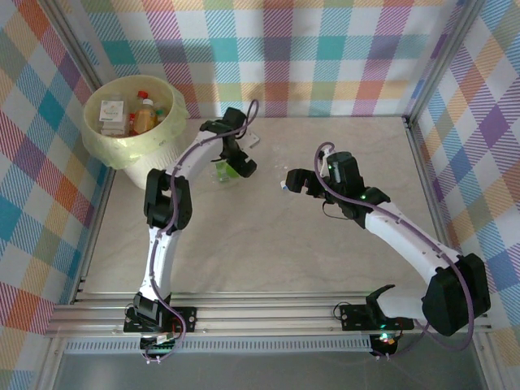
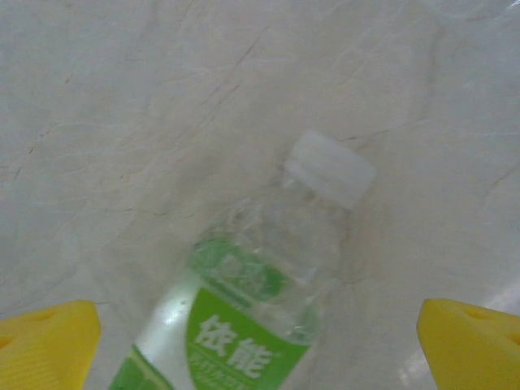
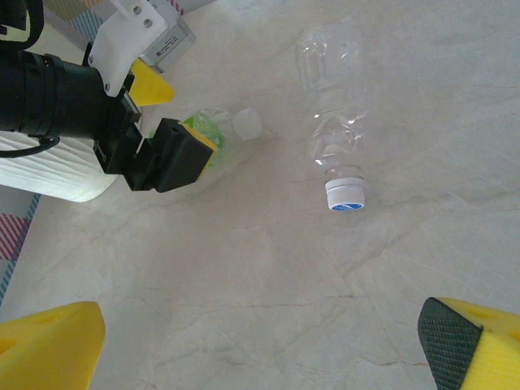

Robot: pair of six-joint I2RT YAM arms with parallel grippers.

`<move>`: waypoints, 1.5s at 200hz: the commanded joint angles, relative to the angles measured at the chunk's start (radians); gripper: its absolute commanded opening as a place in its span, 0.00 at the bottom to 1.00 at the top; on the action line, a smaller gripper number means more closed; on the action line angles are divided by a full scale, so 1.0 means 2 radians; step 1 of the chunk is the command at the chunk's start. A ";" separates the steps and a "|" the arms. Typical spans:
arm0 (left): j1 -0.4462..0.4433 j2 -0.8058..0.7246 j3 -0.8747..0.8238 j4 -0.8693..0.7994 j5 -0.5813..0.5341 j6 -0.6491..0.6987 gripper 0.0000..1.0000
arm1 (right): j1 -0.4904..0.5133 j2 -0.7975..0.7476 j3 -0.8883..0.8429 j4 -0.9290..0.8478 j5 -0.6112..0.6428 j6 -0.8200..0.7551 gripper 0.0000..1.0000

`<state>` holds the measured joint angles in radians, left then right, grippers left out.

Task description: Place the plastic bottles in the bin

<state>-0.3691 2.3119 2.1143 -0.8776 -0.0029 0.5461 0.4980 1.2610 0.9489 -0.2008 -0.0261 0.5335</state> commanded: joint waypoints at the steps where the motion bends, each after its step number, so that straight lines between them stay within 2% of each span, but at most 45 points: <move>1: 0.024 0.015 0.012 -0.046 0.027 0.023 1.00 | 0.002 -0.011 0.010 -0.008 0.007 -0.016 1.00; 29: 0.029 0.016 -0.007 -0.041 0.014 0.046 1.00 | 0.002 -0.011 0.011 -0.008 0.010 -0.021 1.00; 73: 0.022 0.023 -0.025 -0.023 0.015 0.043 0.96 | 0.002 -0.003 0.019 -0.008 0.006 -0.018 1.00; 125: 0.012 0.021 -0.043 -0.011 0.016 0.039 0.86 | 0.002 0.003 0.021 -0.010 0.004 -0.017 1.00; 169: 0.005 0.016 -0.065 0.014 0.005 0.022 0.71 | 0.002 0.006 0.019 -0.010 0.002 -0.014 1.00; 205: 0.005 -0.013 -0.118 0.070 -0.021 -0.001 0.56 | 0.002 0.005 0.017 -0.011 -0.003 -0.013 1.00; 244: 0.005 -0.064 -0.183 0.118 0.000 -0.030 0.53 | 0.002 0.004 0.014 -0.002 -0.026 -0.020 1.00; 300: 0.006 -0.125 -0.247 0.158 0.004 -0.057 0.42 | 0.002 0.006 0.016 0.012 -0.059 -0.022 1.00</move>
<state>-0.3531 2.1548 1.6627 -0.6243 -0.0166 0.4767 0.4980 1.2671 0.9558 -0.2096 -0.0944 0.5079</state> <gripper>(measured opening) 0.537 0.997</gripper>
